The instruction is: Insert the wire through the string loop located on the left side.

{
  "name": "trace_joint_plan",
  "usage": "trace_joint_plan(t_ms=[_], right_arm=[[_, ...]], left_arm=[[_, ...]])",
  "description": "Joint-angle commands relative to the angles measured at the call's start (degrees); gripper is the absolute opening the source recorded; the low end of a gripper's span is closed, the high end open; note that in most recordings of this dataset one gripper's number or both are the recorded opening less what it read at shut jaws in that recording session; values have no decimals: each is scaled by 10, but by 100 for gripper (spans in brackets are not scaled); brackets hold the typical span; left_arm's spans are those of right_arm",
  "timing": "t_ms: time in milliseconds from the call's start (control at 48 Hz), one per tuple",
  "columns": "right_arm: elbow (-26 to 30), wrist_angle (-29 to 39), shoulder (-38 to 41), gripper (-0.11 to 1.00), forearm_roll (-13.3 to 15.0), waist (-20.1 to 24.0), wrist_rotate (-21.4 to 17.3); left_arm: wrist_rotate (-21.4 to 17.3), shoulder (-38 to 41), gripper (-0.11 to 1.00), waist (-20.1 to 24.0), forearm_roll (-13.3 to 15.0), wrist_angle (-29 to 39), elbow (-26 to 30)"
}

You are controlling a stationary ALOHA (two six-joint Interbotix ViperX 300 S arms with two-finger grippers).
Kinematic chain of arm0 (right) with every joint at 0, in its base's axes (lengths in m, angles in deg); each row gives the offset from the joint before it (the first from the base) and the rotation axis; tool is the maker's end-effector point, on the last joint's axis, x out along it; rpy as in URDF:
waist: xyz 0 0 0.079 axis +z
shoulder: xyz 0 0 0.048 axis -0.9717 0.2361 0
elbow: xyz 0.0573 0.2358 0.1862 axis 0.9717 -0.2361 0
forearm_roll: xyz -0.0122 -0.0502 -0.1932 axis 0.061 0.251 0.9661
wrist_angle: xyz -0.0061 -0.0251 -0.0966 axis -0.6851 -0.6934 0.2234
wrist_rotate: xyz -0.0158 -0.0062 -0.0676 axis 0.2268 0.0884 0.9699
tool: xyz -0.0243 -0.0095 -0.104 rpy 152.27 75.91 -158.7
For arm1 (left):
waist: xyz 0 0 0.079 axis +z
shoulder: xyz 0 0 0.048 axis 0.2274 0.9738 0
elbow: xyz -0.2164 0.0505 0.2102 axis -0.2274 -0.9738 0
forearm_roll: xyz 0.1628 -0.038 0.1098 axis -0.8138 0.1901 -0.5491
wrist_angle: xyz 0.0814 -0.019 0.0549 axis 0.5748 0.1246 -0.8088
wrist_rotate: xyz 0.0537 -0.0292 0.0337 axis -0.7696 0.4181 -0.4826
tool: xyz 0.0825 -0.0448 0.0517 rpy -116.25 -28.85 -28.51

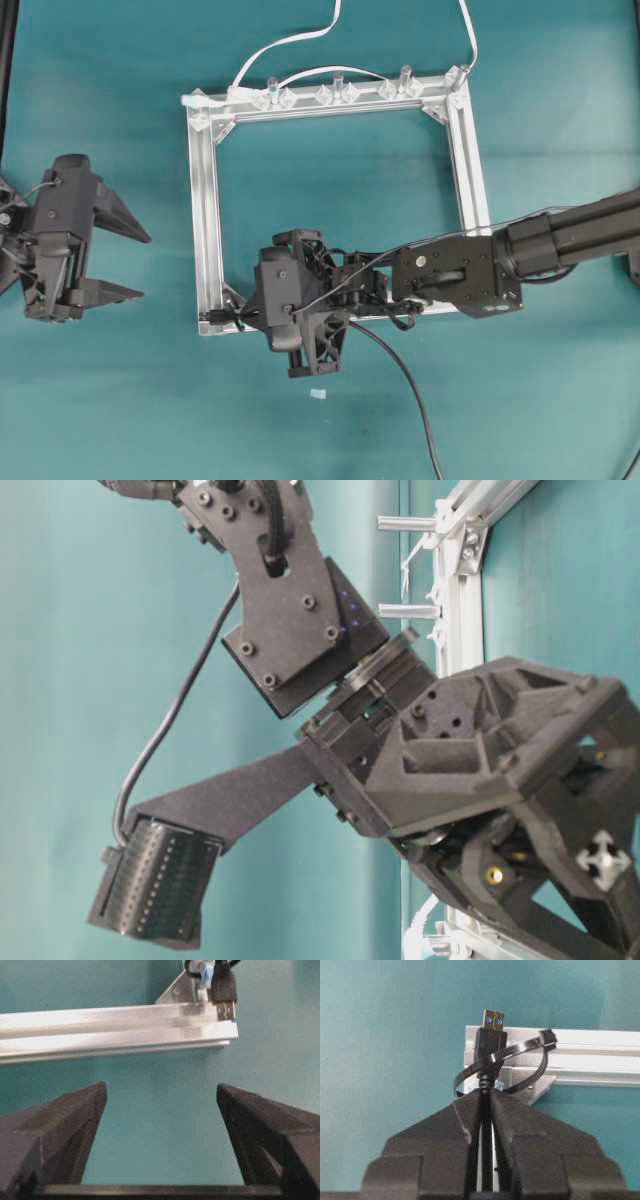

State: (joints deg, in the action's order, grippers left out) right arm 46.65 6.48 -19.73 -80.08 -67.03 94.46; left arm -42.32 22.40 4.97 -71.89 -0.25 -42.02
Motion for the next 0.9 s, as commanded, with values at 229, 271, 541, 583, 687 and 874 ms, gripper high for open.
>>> trace_joint_plan(t_ms=[229, 271, 541, 583, 687, 874], right_arm=[[14, -2, -11, 10, 2, 0, 1], [14, -2, -12, 10, 2, 0, 1], [15, -3, -12, 10, 2, 0, 1], [14, -3, -12, 10, 2, 0, 1], [14, -4, -12, 10, 2, 0, 1], [14, -4, -12, 10, 2, 0, 1]], left_arm=[[4, 70, 89, -35, 0, -40, 49], [4, 85, 89, -43, 0, -45, 57], [4, 189, 89, -91, 1, -56, 107], [7, 198, 89, -93, 1, -56, 112], [21, 212, 89, -93, 1, -57, 119], [69, 216, 89, -93, 1, -68, 120]])
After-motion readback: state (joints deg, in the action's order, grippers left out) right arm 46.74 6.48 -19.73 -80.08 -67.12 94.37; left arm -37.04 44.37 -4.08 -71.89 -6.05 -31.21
